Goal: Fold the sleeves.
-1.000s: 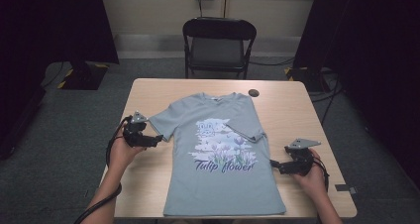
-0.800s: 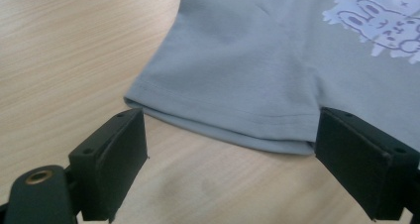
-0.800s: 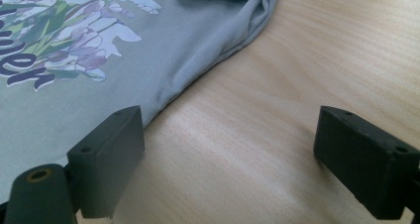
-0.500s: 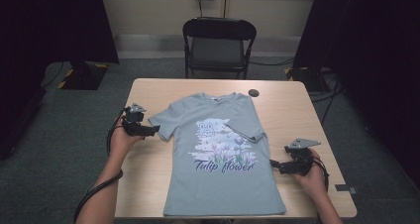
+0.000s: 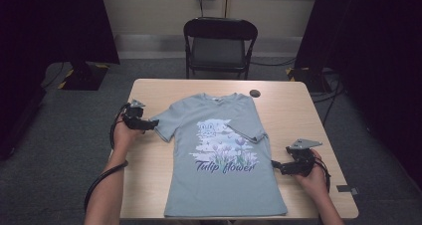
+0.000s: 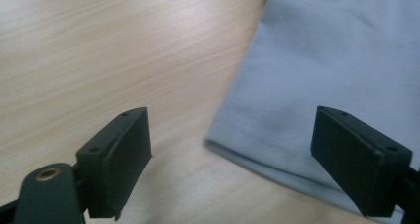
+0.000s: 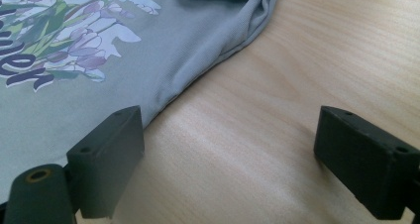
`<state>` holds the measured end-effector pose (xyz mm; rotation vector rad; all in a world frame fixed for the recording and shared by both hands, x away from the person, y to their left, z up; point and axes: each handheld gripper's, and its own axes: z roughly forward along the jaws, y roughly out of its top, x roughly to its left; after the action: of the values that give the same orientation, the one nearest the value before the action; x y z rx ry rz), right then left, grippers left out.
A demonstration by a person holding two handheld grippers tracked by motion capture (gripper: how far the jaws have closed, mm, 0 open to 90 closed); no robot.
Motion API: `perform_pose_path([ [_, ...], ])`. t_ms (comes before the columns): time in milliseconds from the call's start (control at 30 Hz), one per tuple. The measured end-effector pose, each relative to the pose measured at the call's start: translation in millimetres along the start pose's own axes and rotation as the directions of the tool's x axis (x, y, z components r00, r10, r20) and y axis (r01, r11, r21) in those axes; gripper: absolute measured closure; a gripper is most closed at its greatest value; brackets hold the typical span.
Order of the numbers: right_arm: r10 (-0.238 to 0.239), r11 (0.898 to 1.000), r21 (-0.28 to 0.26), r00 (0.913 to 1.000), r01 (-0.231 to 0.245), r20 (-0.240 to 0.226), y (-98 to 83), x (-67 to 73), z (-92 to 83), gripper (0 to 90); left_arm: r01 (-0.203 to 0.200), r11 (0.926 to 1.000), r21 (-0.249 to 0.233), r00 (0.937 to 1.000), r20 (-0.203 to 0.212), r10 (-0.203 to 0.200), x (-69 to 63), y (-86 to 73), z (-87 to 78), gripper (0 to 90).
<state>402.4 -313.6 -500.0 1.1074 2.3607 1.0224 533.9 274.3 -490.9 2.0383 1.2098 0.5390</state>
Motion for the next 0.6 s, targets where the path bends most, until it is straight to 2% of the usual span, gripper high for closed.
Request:
perform_pose_path([
  [67,0.001,1.000,0.000,1.0000,-0.001,0.000,0.0,0.0,0.0,11.5,0.012,0.9998,-0.016,0.9999,-0.003,-0.012,1.2,0.2,0.8,19.7],
  [133,0.000,1.000,0.000,1.0000,0.000,0.000,0.0,0.0,0.0,11.6,0.007,0.9999,-0.008,0.9999,-0.009,-0.007,2.2,1.7,0.3,30.8],
  [200,0.000,1.000,0.000,1.0000,0.000,0.000,0.0,0.0,0.0,11.6,0.024,0.9997,-0.003,0.9997,-0.001,-0.024,1.5,2.6,1.2,32.8],
  [233,0.001,1.000,0.000,1.0000,-0.001,0.000,0.0,0.1,0.0,11.5,0.015,0.9998,0.012,0.9999,-0.001,-0.015,1.5,2.5,1.6,38.1],
  [333,0.000,1.000,0.000,1.0000,0.000,0.000,0.0,0.1,0.0,11.5,0.022,0.9991,0.036,0.9998,-0.001,-0.022,2.1,0.8,4.0,40.6],
  [367,0.000,1.000,0.000,1.0000,0.000,0.000,0.0,0.1,0.0,11.5,0.044,0.9985,0.033,0.9990,0.002,-0.044,2.6,0.2,4.5,40.9],
  [433,0.000,1.000,0.000,1.0000,0.000,0.000,0.0,0.1,0.0,11.5,0.055,0.9983,0.021,0.9984,0.009,-0.056,2.7,-0.7,4.6,42.5],
  [600,0.000,1.000,0.000,1.0000,0.000,0.000,0.0,0.1,0.0,11.5,0.050,0.9985,0.022,0.9981,0.035,-0.051,-1.2,0.1,3.4,62.4],
])
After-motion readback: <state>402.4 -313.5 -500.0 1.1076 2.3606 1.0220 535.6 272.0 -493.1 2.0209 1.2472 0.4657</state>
